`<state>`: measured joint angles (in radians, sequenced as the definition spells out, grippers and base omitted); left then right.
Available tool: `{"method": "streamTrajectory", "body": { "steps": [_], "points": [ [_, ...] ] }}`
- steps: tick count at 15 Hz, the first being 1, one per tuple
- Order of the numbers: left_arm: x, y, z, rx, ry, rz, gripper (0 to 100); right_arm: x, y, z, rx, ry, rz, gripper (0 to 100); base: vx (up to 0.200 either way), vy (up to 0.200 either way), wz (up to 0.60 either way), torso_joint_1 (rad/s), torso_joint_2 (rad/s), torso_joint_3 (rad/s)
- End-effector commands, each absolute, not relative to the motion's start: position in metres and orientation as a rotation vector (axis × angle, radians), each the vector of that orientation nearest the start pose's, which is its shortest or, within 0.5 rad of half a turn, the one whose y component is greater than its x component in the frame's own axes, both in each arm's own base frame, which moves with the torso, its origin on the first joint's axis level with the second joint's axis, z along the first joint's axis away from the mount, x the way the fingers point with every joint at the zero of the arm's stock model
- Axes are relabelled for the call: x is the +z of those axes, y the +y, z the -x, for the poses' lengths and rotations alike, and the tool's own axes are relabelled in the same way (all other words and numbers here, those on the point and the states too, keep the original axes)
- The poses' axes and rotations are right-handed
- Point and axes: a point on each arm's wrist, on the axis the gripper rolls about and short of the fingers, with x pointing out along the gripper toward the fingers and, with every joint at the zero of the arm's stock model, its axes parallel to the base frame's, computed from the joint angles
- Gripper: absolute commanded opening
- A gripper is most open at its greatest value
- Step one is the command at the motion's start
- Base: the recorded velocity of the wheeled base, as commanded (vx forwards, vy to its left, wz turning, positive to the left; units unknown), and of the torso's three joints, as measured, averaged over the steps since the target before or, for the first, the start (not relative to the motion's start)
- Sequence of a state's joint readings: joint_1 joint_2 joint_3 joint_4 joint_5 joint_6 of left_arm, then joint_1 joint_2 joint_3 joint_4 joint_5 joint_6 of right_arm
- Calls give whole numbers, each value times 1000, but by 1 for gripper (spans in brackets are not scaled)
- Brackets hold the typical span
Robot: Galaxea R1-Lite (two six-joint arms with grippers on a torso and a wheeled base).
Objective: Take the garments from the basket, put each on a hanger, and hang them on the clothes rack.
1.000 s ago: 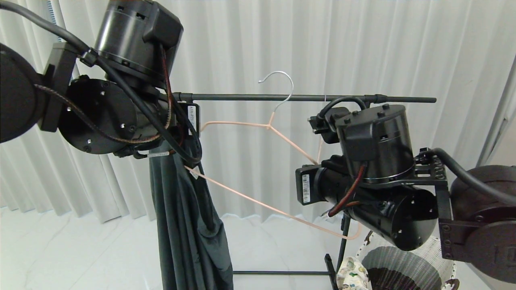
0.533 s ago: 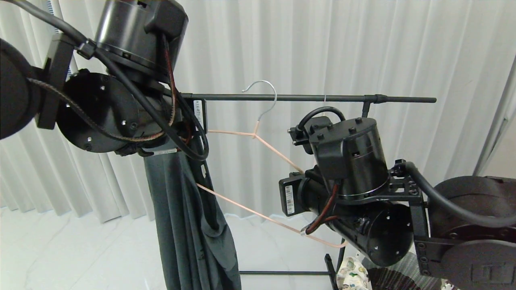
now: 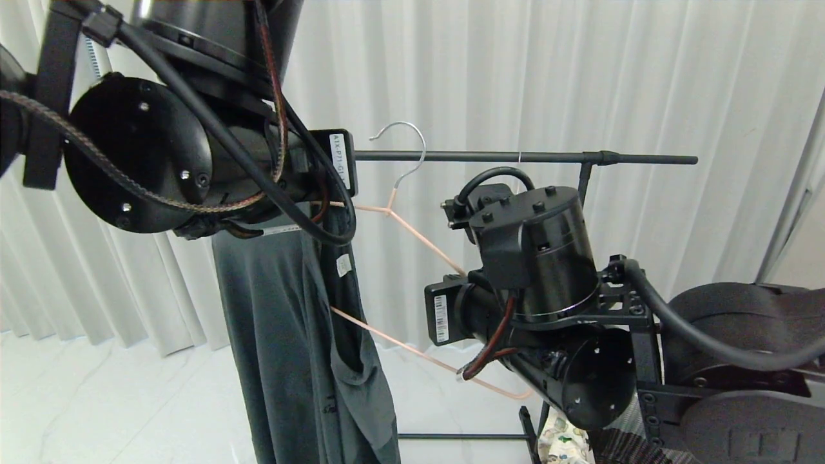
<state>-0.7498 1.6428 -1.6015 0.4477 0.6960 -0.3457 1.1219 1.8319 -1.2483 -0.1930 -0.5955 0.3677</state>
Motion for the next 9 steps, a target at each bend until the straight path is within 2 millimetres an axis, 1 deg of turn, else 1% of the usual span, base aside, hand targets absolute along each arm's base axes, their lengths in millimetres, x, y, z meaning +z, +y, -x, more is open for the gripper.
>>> {"method": "streamTrajectory", "body": {
  "steps": [1, 3, 4, 6, 8, 9],
  "points": [
    [324, -186, -217, -4, 364, 27, 0, 216, 326, -162, 481, 350, -77, 0, 0, 0, 0, 0, 0, 0],
    [327, -186, -214, -34, 365, 53, 0, 215, 336, -160, 496, 351, -94, 0, 0, 0, 0, 0, 0, 0],
    [331, -186, -209, -78, 365, 67, 0, 214, 344, -161, 501, 350, -107, 0, 0, 0, 0, 0, 0, 0],
    [337, -186, -199, -143, 364, 84, 0, 217, 351, -164, 503, 343, -138, 0, 0, 0, 0, 0, 0, 0],
    [338, -185, -198, -157, 365, 89, 0, 216, 350, -166, 495, 347, -145, 0, 0, 0, 0, 0, 0, 0],
    [337, -183, -201, -144, 367, 89, 0, 217, 348, -167, 488, 347, -151, 0, 0, 0, 0, 0, 0, 0]
  ]
}}
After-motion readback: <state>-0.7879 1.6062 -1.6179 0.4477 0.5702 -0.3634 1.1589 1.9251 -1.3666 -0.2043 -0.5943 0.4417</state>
